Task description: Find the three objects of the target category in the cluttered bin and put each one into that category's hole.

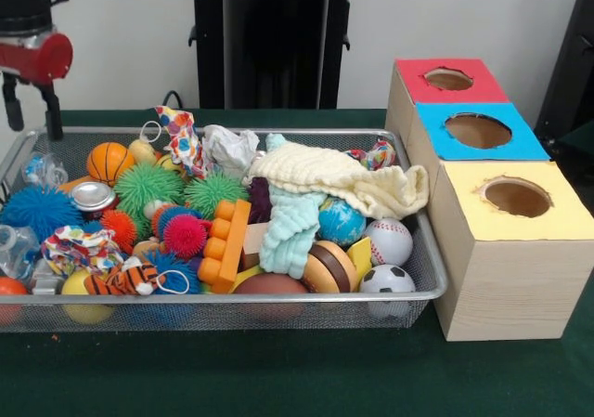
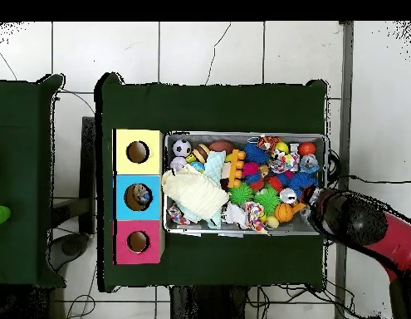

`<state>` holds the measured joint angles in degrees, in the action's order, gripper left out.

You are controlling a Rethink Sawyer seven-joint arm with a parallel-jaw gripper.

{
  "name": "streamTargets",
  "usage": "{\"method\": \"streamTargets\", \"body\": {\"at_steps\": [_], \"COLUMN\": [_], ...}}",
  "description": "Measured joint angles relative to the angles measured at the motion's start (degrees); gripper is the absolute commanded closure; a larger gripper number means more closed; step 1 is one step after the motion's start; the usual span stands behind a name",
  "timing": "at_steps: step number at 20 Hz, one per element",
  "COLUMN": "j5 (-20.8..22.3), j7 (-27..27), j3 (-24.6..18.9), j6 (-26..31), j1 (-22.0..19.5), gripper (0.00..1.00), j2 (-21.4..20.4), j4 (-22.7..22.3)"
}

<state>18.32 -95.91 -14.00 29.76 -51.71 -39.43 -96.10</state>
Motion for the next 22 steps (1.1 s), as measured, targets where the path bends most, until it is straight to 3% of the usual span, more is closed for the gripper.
{"method": "streamTargets", "body": {"at_steps": [14, 18, 22], "j5": [14.9, 21.4, 23.8], "j7": [0.0, 0.0, 0.0], "j3": [-1.8, -1.5, -1.6], "j6": [0.3, 0.2, -0.2], "j1": [-3.4, -3.2, -3.1], "gripper": [0.0, 0.0, 0.0], "j2": [5.6, 7.1, 7.5], "j4": [-0.3, -0.3, -0.3]}}
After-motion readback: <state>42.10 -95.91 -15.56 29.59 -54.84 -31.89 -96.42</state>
